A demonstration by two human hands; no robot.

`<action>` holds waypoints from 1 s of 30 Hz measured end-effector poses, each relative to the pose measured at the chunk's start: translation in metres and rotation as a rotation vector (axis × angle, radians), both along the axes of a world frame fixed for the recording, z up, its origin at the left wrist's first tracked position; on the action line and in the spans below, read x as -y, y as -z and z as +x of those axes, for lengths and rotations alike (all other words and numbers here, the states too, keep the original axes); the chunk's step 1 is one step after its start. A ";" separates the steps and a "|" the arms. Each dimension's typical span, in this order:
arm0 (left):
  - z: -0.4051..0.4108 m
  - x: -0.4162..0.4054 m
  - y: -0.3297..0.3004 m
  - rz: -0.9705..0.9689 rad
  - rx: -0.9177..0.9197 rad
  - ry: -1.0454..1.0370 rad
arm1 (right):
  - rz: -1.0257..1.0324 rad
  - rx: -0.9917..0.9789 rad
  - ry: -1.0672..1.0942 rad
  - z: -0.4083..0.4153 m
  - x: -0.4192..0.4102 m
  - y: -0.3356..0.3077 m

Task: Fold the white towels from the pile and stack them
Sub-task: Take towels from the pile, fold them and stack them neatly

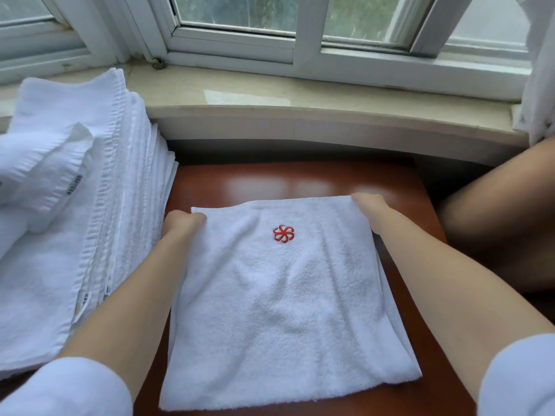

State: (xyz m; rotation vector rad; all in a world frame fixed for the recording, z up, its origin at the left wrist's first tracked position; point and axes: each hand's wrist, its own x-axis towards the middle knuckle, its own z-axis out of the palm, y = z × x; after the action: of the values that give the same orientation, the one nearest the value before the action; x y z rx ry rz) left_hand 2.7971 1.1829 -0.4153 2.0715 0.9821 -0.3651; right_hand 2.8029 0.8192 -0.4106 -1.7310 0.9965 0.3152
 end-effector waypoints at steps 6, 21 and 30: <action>0.006 -0.004 -0.045 -0.148 0.331 -0.107 | -0.278 0.144 0.035 0.000 0.001 -0.036; -0.046 -0.014 -0.246 -0.115 1.085 -0.121 | -0.598 0.891 0.041 -0.046 -0.020 -0.237; -0.061 -0.036 -0.263 -0.168 0.990 -0.086 | -0.737 0.929 0.104 -0.069 -0.029 -0.267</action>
State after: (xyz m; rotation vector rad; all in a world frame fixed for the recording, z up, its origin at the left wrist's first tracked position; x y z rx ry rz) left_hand 2.7357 1.2187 -0.1522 1.7046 0.3998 0.5716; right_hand 2.7335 0.8483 -0.1437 -2.1026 0.4978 -0.9689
